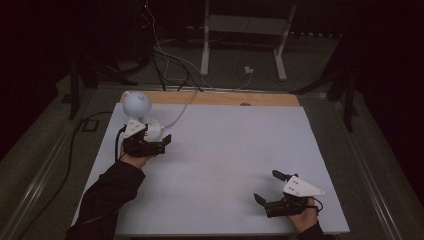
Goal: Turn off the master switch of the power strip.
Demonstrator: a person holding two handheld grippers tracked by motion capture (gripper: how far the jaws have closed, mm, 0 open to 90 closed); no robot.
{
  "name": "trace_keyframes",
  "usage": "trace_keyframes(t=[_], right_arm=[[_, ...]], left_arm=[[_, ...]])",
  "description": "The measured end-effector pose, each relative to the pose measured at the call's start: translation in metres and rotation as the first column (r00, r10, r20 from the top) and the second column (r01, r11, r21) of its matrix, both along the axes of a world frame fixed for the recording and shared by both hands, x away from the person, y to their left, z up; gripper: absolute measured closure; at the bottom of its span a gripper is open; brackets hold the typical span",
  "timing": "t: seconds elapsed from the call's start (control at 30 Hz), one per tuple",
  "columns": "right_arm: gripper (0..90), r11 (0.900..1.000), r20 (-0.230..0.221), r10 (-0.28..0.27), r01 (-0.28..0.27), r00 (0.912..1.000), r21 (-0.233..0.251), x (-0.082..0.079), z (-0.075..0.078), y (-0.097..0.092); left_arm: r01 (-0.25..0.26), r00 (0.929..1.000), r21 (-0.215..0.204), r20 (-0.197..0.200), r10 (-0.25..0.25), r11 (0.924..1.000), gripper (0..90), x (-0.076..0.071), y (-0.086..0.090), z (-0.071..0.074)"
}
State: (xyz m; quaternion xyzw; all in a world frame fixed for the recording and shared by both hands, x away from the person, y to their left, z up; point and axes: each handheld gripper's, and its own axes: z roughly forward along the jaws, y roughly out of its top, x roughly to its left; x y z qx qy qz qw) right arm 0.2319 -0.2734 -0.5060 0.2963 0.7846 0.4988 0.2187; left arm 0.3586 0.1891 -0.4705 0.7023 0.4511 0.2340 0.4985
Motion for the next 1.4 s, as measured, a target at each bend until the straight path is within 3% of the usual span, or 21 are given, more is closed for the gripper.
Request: trace_keyframes(t=[0.1,0.23,0.37,0.47,0.6,0.77,0.97,1.33,1.4], right_arm=[[0.0,1.0,-0.001,0.001,-0.001,1.0,0.004,0.0,0.0,0.0],[0.0,1.0,-0.001,0.002,-0.002,1.0,0.004,0.0,0.0,0.0],[0.0,1.0,-0.002,0.003,-0.003,1.0,0.003,0.0,0.0,0.0],[0.0,1.0,-0.005,0.002,-0.002,1.0,0.007,0.0,0.0,0.0],[0.0,1.0,-0.006,0.004,-0.004,1.0,0.003,0.0,0.0,0.0],[0.0,1.0,-0.007,0.004,-0.004,1.0,0.003,0.0,-0.001,0.0],[0.0,1.0,-0.006,0.003,-0.003,1.0,0.007,0.0,0.0,0.0],[0.0,1.0,-0.007,0.005,-0.005,1.0,0.005,0.0,0.0,0.0],[0.0,1.0,-0.008,0.006,-0.006,0.9999,0.004,0.0,-0.001,0.0]], left_arm=[[-0.004,1.0,0.022,-0.003,0.004,0.9998,0.2,0.004,-0.002,-0.003],[-0.038,0.999,0.047,-0.021,0.039,0.9982,2.0,0.011,-0.004,-0.009],[-0.084,0.9963,0.072,-0.015,0.085,0.9939,7.5,0.014,-0.004,-0.012],[-0.094,0.9954,0.072,-0.008,0.095,0.9929,16.3,0.016,-0.004,-0.013],[-0.121,0.9926,0.104,0.009,0.121,0.9872,27.4,0.017,-0.004,-0.015],[-0.141,0.9901,0.125,0.016,0.14,0.9822,47.6,0.019,-0.005,-0.017],[-0.172,0.9851,0.124,0.015,0.171,0.9773,61.0,0.023,0.0,-0.016],[-0.216,0.9756,0.181,0.002,0.219,0.9594,82.7,0.033,0.004,-0.025],[-0.208,0.9772,0.186,-0.005,0.212,0.9604,86.7,0.034,0.003,-0.027]])
